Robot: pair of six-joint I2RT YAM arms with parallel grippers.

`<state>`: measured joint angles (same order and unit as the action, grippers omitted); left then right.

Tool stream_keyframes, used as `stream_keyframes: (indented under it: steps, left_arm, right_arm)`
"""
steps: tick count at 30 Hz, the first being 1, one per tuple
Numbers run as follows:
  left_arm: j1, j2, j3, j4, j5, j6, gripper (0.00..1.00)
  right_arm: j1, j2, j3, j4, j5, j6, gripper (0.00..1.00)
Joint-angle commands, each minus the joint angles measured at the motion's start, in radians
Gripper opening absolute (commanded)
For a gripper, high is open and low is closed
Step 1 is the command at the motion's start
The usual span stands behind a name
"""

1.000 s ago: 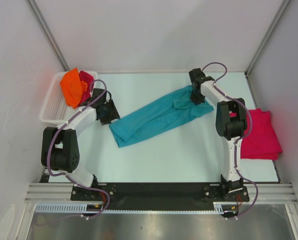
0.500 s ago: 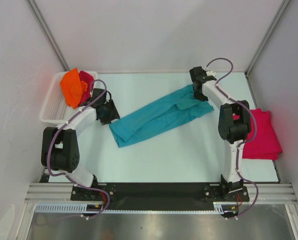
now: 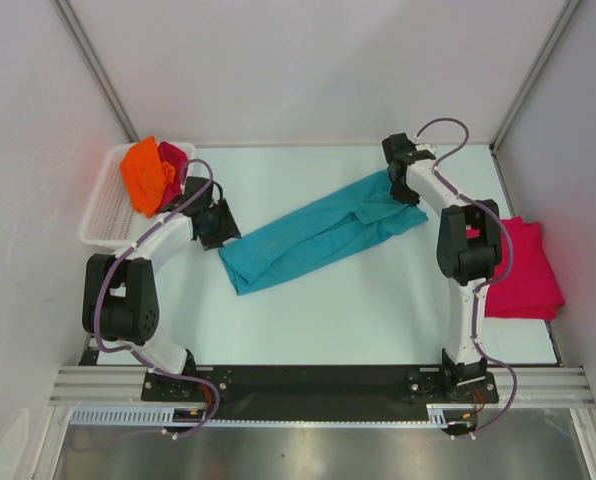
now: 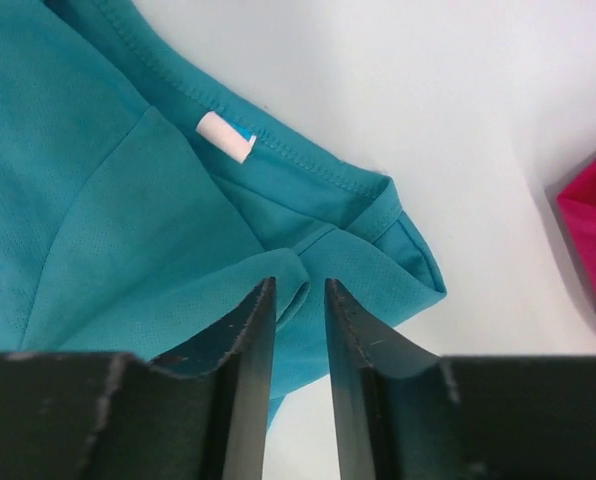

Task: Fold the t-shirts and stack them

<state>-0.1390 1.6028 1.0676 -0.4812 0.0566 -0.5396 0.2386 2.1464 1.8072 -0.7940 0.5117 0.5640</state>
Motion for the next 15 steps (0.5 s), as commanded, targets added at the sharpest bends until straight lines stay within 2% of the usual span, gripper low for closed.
stream_keyframes:
  steps: [1,15]
  left_arm:
    - [0.007,-0.046,-0.001,0.016,0.009,0.018,0.59]
    - [0.007,0.009,-0.038,0.061,0.031,-0.032,0.59]
  right_arm:
    - [0.024,0.003,0.061,-0.022,-0.002,-0.004,0.33]
    - [0.102,0.001,0.150,-0.034,-0.041,-0.027,0.33]
